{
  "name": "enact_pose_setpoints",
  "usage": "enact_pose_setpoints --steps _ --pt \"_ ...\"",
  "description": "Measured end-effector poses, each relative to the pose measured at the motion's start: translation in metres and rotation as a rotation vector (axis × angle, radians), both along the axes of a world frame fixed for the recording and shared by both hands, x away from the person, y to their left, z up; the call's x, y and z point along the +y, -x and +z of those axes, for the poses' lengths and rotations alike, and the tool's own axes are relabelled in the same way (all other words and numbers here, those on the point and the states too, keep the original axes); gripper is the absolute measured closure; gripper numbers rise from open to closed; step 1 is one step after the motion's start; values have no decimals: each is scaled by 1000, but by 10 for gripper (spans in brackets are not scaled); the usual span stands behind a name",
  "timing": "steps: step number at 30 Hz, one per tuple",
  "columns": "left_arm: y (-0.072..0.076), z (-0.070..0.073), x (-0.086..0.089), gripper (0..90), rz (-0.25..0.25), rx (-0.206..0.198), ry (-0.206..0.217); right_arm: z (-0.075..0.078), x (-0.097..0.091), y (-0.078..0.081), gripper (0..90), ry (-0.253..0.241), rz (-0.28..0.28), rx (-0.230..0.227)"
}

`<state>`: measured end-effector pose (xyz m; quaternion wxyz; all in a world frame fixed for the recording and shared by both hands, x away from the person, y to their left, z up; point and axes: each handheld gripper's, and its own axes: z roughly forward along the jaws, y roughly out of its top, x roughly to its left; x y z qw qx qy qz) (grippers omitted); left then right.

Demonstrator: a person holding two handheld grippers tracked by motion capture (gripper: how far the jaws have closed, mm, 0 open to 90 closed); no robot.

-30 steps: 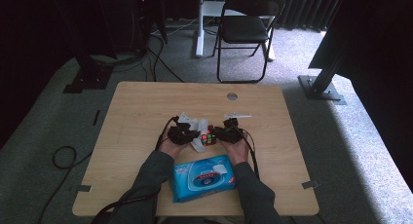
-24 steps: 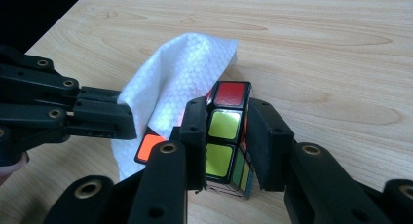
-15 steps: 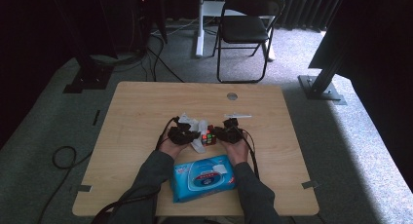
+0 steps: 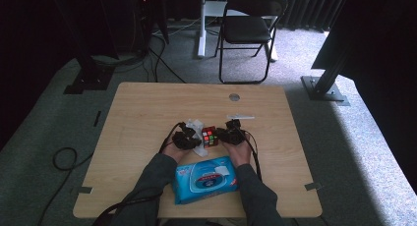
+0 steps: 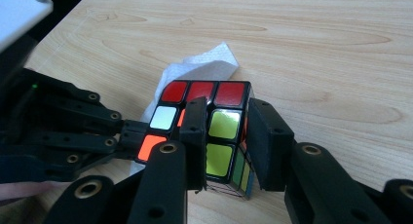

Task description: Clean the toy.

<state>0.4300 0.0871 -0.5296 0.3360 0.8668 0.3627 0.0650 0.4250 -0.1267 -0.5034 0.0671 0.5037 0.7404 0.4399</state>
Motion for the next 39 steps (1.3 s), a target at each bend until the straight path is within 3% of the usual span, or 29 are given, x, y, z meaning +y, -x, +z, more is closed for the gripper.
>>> enact_pose_setpoints --steps 11,27,34,39 --pt "4 2 0 878 7 -22 -7 0 1 1 701 13 0 -10" --pt "16 32 10 879 -10 -88 56 0 1 1 701 5 -4 -8" --pt "18 36 12 879 -31 -84 105 0 0 1 700 2 -5 -7" --pt "18 35 10 879 -47 -84 105 0 0 1 700 1 -4 -7"
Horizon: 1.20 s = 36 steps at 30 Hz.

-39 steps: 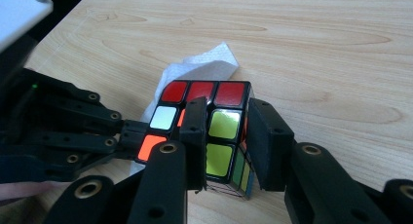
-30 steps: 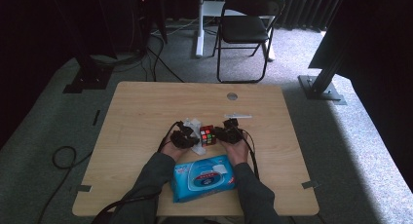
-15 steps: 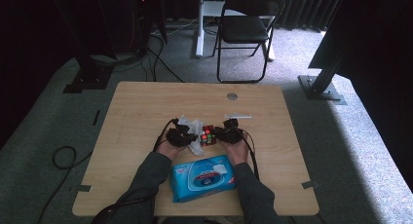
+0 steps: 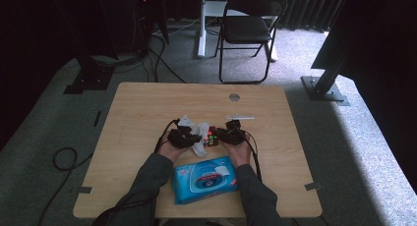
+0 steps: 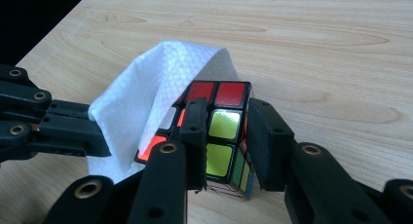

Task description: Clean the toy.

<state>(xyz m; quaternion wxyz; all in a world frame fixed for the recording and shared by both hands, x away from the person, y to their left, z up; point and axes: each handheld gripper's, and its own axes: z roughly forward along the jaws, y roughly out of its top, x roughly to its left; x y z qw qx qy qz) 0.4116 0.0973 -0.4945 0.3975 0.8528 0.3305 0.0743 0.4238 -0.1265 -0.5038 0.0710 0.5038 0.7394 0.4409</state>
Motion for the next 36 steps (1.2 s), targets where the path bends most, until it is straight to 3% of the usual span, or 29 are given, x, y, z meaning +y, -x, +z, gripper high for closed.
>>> enact_pose_setpoints --steps 6,18,27,30,36 --pt "1 0 -3 879 -16 2 5 0 0 0 700 0 1 0" --pt "1 -2 -9 878 -28 -9 -53 0 0 0 701 4 2 0" --pt "1 -4 -8 880 -23 -7 -70 0 0 0 701 1 -1 -1" --pt "1 -13 -12 880 -36 7 -126 0 0 0 701 0 -1 0" --pt "-2 -26 -16 880 -37 39 -135 0 0 0 704 -2 -1 -1"
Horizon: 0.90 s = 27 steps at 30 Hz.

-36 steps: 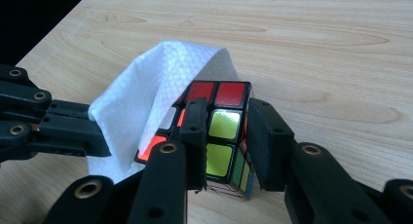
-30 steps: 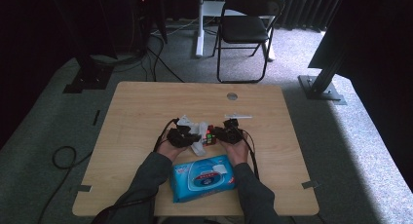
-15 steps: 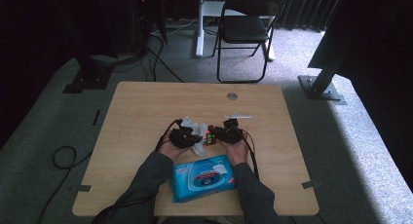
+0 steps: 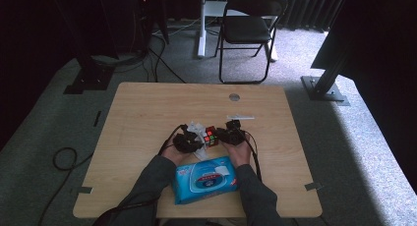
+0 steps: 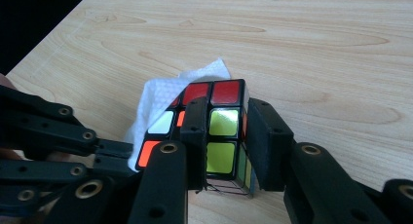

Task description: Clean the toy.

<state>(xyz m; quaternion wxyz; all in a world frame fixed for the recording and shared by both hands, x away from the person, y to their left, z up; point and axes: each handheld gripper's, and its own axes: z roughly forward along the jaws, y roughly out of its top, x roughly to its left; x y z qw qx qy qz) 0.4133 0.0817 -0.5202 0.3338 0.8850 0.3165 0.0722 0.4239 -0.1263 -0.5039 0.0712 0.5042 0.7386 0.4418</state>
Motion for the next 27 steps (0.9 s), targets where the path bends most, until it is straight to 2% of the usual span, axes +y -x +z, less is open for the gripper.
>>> enact_pose_setpoints --steps 3,5,13,16,21,27 --pt "-3 -5 0 880 2 16 -9 0 0 0 704 1 -1 0" --pt "-4 -6 1 880 1 24 -1 0 0 0 704 0 -1 0" --pt "-5 -7 2 877 10 15 -7 0 0 0 704 1 -1 1" --pt "-6 -5 7 878 23 22 19 0 0 0 704 0 -1 0" --pt "-7 3 19 878 51 13 50 0 0 0 704 -1 1 1" --pt "-10 9 28 878 73 3 69 0 0 0 704 -2 0 1"
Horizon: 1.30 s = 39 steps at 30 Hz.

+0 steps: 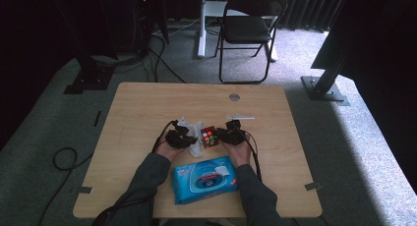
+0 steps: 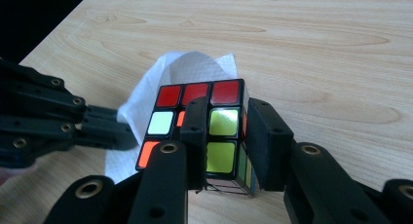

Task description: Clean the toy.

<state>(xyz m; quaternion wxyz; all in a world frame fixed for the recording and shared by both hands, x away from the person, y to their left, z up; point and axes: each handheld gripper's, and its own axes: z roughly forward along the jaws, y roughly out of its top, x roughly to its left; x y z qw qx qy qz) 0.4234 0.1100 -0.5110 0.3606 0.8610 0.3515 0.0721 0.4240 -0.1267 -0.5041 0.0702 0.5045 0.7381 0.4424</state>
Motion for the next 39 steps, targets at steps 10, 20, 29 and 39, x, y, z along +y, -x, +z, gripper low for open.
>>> enact_pose_setpoints --steps 10,20,29,39 --pt "-3 0 5 878 19 4 18 0 0 0 704 -2 2 0" --pt "-9 3 11 878 45 4 39 0 -1 -1 703 -2 6 3" --pt "-16 5 11 878 66 4 54 1 1 0 704 10 25 0" --pt "-24 6 4 878 80 -5 51 2 2 0 706 27 64 -13"
